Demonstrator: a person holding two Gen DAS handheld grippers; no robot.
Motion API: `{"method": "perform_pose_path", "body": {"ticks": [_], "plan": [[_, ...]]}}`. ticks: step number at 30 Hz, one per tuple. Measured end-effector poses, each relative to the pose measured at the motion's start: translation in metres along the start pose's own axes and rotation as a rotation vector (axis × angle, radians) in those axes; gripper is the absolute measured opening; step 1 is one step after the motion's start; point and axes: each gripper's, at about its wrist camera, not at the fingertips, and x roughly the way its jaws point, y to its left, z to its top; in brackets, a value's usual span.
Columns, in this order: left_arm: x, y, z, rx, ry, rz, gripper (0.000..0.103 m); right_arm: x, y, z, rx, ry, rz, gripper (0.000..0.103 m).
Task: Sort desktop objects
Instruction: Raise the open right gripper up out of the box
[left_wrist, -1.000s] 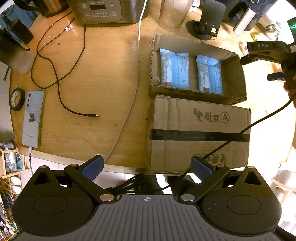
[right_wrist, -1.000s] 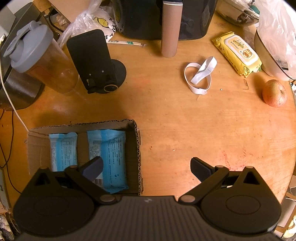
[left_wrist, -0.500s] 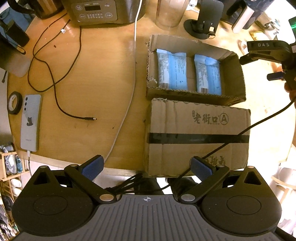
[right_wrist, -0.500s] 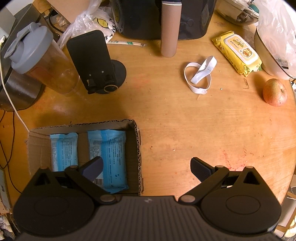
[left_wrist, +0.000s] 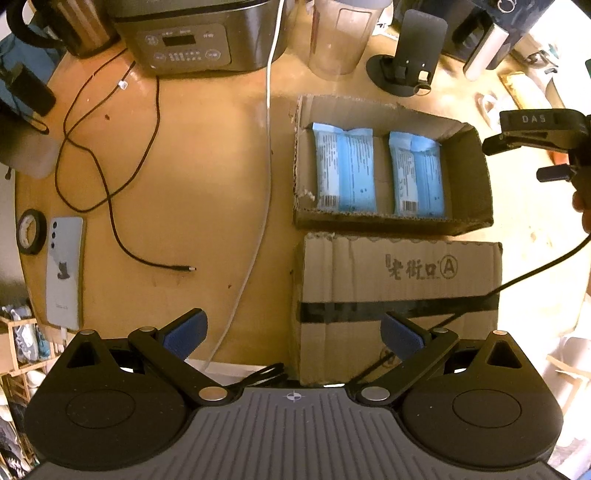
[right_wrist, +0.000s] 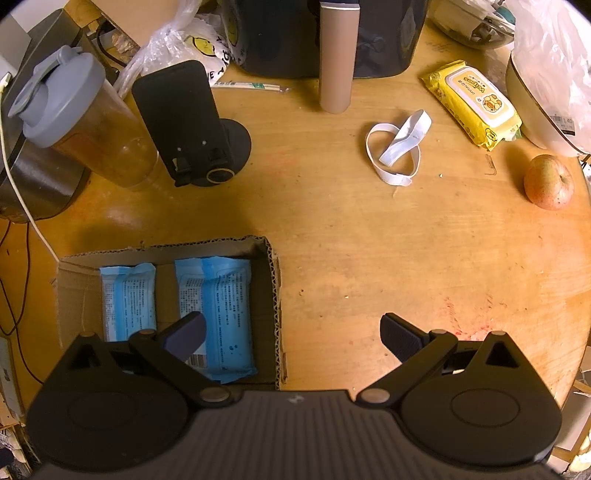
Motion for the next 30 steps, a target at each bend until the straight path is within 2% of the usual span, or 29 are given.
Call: {"method": "perform_pose_path", "body": {"ticks": [9,30], "plan": [[0.001,-0.002,0.011,0.014,-0.009,0.003,0.103,-0.001,0.000,0.000,-0.002,0.001,0.005,0.103],[0.004,-0.003,0.012,0.015,0.003,-0.003,0.103,-0.003,0.007,-0.010,-0.028,0.020,0.011,0.103]]}}
